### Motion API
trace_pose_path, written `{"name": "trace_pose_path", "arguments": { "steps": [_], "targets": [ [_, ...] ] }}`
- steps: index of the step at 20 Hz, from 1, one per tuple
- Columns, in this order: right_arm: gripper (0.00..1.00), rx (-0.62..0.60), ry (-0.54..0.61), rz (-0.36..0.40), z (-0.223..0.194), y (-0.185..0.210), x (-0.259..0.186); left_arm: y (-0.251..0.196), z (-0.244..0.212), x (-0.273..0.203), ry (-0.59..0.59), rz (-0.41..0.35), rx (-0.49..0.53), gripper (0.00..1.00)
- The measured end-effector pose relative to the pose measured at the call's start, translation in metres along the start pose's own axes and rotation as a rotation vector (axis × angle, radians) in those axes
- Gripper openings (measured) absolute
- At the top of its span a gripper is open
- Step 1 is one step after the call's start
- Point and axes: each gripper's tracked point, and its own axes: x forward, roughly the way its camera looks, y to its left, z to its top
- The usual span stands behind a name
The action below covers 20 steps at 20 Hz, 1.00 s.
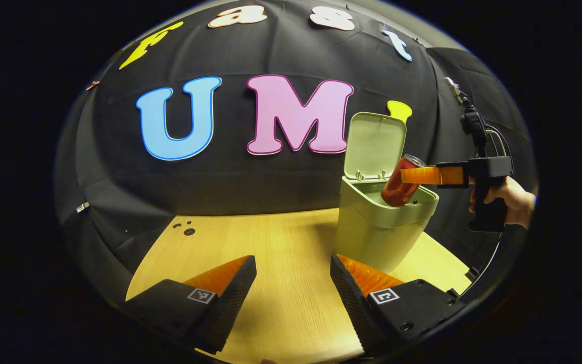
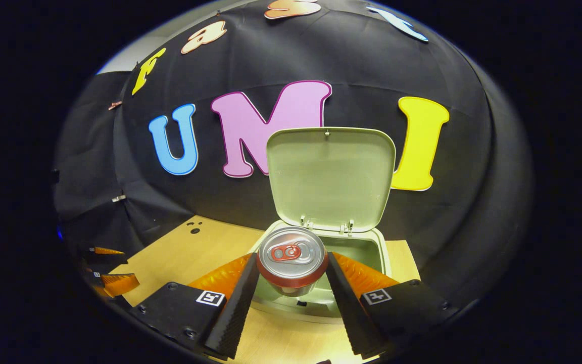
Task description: Press the lid of the desktop garbage bin to open it, pick up the crumpled paper on the desktop and throw it into the bin, then pick up the pop can on the desktop and drop it into the bin, and finally close the garbage bin lid.
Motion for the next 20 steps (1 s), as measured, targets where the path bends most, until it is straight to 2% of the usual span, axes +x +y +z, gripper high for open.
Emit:
{"name": "trace_pose_path", "arguments": {
  "steps": [2, 10, 20],
  "targets": [
    [0.83, -0.020, 0.029, -0.015, -0.008, -0.002, 0.005, 0.001, -0.001, 0.000, 0.003, 0.003, -0.003, 0.95],
    [0.84, 0.034, 0.065, -0.001, -0.021, -0.001, 0.008, 0.002, 0.000, 0.004, 0.004, 0.005, 0.002, 0.95],
    [0.84, 0.086, -0.100, -0.070, 0.035, -0.024, -0.026, 0.002, 0.000, 0.003, 0.003, -0.003, -0.008, 0.95]
  ]
}}
